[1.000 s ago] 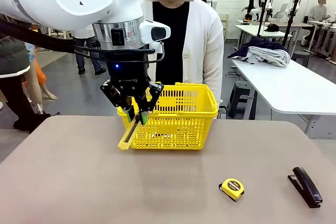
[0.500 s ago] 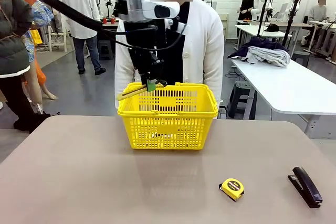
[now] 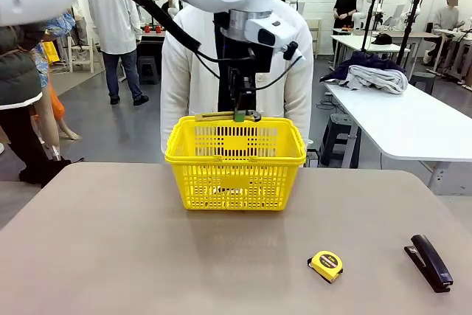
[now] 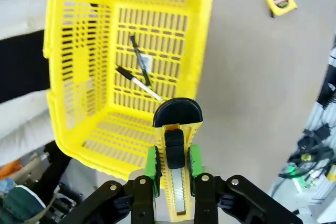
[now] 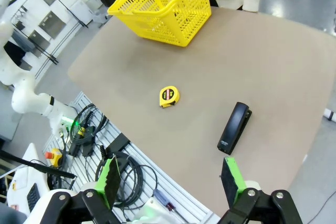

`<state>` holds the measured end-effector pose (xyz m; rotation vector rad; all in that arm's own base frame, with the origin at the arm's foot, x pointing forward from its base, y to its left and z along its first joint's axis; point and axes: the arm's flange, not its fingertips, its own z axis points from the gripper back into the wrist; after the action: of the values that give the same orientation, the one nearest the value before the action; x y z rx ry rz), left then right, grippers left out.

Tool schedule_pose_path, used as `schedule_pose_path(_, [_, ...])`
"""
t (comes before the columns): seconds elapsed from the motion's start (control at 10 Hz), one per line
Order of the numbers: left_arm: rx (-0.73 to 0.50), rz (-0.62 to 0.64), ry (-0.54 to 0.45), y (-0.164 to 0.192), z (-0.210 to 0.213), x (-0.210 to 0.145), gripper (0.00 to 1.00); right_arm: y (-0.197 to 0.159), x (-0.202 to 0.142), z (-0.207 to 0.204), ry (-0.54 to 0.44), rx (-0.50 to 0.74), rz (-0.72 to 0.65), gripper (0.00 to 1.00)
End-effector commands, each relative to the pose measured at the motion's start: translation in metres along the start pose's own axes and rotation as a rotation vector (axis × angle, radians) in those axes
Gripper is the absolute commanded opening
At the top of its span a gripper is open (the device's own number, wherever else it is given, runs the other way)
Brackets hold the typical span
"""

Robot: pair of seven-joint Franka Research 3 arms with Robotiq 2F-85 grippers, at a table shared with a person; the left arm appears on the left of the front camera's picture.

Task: Place the items the person wants into the basket.
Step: Pick up the item the person points to and place it in the Market Basket.

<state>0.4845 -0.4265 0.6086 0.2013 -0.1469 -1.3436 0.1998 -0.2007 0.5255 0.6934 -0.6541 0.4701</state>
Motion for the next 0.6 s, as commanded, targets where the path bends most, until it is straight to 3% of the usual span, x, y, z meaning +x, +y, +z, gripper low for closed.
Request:
schedule_pose_path(0.0, [0.04,-0.012,-0.01,0.031,-0.012,0.017,0.28,-0.001,0.0,-0.002,-0.023,0.019,0.01,1.0])
schedule_pose_path(0.2, [0.015,-0.04,0.013,0.054,-0.037,0.02,0.28,-0.001,0.0,-0.002,-0.023,0.019,0.01,1.0])
schedule_pose_path(0.5, [-0.003,-0.11,0.023,0.067,-0.039,0.011,0.28,-0.001,0.0,-0.002,-0.023,0.019,0.01,1.0])
